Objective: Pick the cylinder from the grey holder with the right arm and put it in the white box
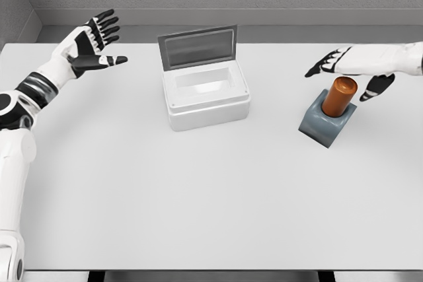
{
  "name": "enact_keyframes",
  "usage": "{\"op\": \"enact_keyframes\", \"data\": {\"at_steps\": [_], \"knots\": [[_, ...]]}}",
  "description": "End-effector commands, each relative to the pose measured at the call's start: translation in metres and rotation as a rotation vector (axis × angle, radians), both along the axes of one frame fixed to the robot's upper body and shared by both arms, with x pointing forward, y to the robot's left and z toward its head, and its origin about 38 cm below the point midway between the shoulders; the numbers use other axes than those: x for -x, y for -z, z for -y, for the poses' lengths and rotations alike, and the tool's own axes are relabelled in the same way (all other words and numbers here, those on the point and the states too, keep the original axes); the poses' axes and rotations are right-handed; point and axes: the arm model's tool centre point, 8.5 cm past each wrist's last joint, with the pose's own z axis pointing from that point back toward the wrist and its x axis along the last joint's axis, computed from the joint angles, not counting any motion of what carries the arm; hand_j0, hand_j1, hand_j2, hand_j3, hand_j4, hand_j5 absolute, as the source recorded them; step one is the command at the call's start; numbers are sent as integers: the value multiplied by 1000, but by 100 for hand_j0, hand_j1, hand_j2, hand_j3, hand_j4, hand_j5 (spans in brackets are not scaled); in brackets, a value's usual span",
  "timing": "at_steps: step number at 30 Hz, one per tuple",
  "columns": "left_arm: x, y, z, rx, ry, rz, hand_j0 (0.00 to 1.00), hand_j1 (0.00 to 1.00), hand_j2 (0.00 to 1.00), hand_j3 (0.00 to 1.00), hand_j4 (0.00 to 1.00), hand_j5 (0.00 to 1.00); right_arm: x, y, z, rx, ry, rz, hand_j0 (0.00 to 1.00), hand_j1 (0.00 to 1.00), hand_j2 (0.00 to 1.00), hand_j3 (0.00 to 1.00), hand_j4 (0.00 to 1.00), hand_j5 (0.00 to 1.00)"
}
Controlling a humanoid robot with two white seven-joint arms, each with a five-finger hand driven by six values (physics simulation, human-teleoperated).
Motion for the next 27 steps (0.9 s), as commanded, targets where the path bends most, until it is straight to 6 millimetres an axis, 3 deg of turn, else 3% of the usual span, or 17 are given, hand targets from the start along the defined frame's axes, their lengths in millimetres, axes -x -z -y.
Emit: {"op": "enact_keyframes", "data": {"at_steps": [1, 16, 21, 23, 27], "knots": [[0, 1, -1, 10, -3, -3, 100, 100, 100, 100, 100, 100, 0, 2, 0, -1, 1, -6, 100, 100, 100, 100, 100, 100], [0, 2, 1, 8, 4, -5, 100, 100, 100, 100, 100, 100, 6, 7, -5, 9, -21, -24, 99, 99, 99, 99, 99, 99], [2, 5, -1, -15, 3, -12, 100, 100, 100, 100, 100, 100, 7, 7, -4, 9, -20, -24, 91, 91, 91, 91, 91, 91], [4, 1, -15, -46, -13, -12, 100, 100, 100, 100, 100, 100, 8, 6, -7, 8, -31, -22, 88, 88, 88, 88, 88, 88], [2, 5, -9, -120, -5, -24, 100, 100, 100, 100, 100, 100, 10, 5, -9, 8, -40, -21, 84, 84, 84, 84, 84, 84]]}}
